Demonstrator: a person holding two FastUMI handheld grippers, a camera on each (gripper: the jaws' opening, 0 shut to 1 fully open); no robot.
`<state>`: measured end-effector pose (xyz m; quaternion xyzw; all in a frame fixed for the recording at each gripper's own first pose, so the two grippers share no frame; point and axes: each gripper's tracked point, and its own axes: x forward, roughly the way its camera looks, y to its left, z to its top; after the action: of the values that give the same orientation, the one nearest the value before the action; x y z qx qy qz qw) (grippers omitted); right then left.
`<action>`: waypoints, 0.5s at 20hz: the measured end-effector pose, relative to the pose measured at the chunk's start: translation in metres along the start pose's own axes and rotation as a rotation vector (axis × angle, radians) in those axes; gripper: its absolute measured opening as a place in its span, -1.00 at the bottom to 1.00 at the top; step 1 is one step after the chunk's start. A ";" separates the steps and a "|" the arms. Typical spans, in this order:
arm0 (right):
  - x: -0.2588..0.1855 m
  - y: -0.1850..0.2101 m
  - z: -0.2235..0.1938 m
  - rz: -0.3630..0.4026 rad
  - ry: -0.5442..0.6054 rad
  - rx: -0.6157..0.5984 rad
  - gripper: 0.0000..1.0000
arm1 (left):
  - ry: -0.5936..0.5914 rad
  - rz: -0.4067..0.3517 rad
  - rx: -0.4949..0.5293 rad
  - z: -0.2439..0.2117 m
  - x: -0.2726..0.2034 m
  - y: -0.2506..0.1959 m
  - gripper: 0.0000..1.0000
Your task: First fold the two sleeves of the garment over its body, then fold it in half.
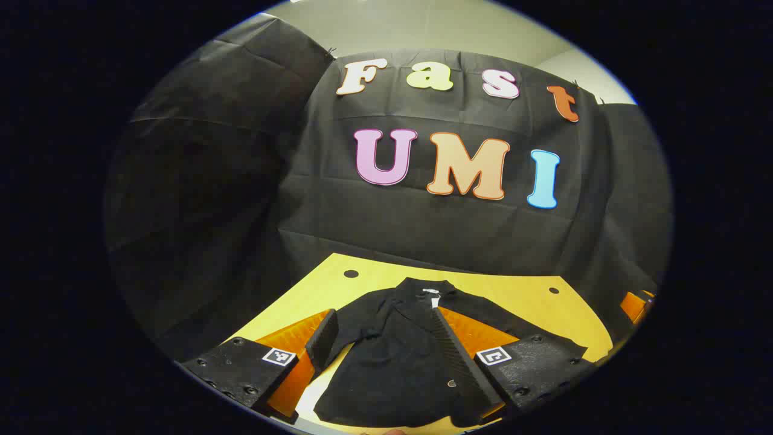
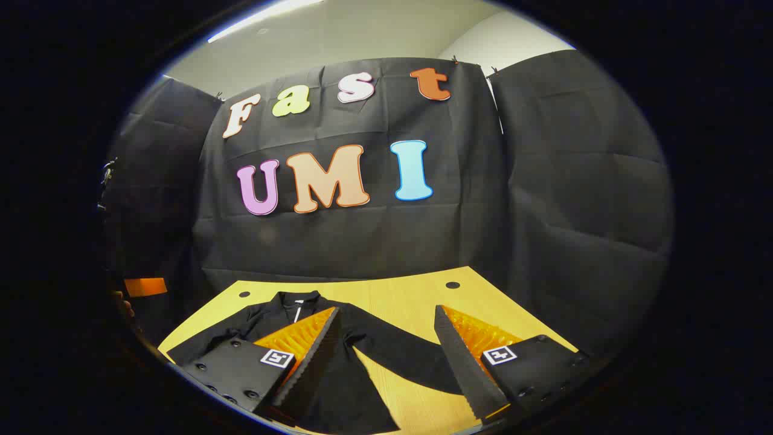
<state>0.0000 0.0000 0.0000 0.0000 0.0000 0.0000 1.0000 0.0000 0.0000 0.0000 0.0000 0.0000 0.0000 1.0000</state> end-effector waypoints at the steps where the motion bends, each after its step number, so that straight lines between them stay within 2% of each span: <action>1: 0.001 -0.003 -0.002 -0.002 0.001 0.003 0.94 | 0.005 -0.002 -0.003 -0.003 0.002 -0.001 0.84; 9: 0.004 -0.019 -0.004 -0.032 0.008 0.014 0.95 | 0.021 -0.005 0.004 -0.006 0.015 0.002 0.85; 10: 0.004 -0.020 -0.004 -0.035 0.010 0.019 0.90 | 0.022 -0.002 0.004 -0.006 0.016 0.004 0.85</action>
<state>0.0036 -0.0205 -0.0041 0.0095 0.0050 -0.0176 0.9998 0.0158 0.0035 -0.0056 0.0019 0.0110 -0.0012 0.9999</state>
